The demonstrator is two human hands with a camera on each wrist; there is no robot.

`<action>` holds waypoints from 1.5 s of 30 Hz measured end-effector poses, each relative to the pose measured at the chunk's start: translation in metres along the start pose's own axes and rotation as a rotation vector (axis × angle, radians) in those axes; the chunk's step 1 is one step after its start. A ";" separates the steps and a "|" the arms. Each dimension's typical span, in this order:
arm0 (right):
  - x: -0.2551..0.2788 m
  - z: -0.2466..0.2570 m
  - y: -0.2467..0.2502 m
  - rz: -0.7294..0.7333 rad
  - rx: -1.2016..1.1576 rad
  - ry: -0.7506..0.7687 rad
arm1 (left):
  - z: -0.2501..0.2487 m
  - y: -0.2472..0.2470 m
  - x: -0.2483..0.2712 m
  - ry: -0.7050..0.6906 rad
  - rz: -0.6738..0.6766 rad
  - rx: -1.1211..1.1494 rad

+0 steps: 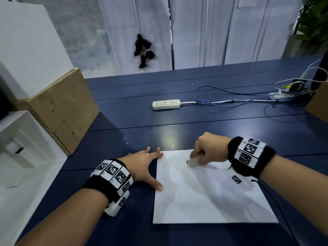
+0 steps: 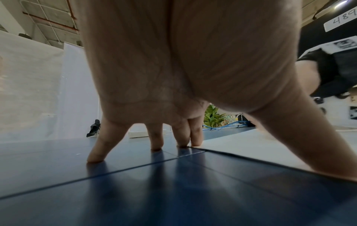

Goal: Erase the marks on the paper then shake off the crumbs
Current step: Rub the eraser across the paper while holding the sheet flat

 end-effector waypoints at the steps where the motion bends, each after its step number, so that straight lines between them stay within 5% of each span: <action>1: 0.007 0.007 -0.006 0.068 -0.013 0.023 | 0.000 0.000 0.000 -0.001 -0.001 -0.002; 3: 0.010 0.011 -0.010 0.109 -0.022 0.040 | 0.000 0.000 0.000 -0.002 -0.003 -0.002; 8: -0.014 -0.015 0.015 -0.129 0.053 -0.057 | 0.000 0.000 0.000 -0.004 -0.006 0.001; 15: 0.010 -0.002 -0.008 0.087 -0.082 0.006 | 0.000 -0.001 -0.002 -0.015 -0.010 0.000; 21: -0.007 -0.016 0.011 -0.119 -0.020 -0.052 | -0.002 0.000 0.000 -0.024 -0.005 0.001; 27: 0.018 0.006 -0.009 0.124 -0.075 0.003 | -0.003 0.001 0.001 -0.024 -0.001 0.007; 32: -0.007 -0.016 0.016 -0.107 0.016 -0.064 | -0.005 0.002 0.005 -0.015 0.009 -0.010; 38: 0.016 0.002 -0.005 0.073 -0.066 0.004 | -0.005 0.002 0.004 -0.012 0.012 -0.009; 45: 0.001 -0.020 0.014 -0.089 -0.016 -0.095 | -0.004 0.002 0.003 -0.015 0.011 0.000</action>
Point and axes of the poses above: each hand's wrist, its own x-axis away from the middle knuckle, its own y-axis out of the back of the hand, z = x × y, the point moved 6 cm from there along -x, towards the middle knuckle, and after that the axes turned 5 degrees about -z, right-handed, at the moved point
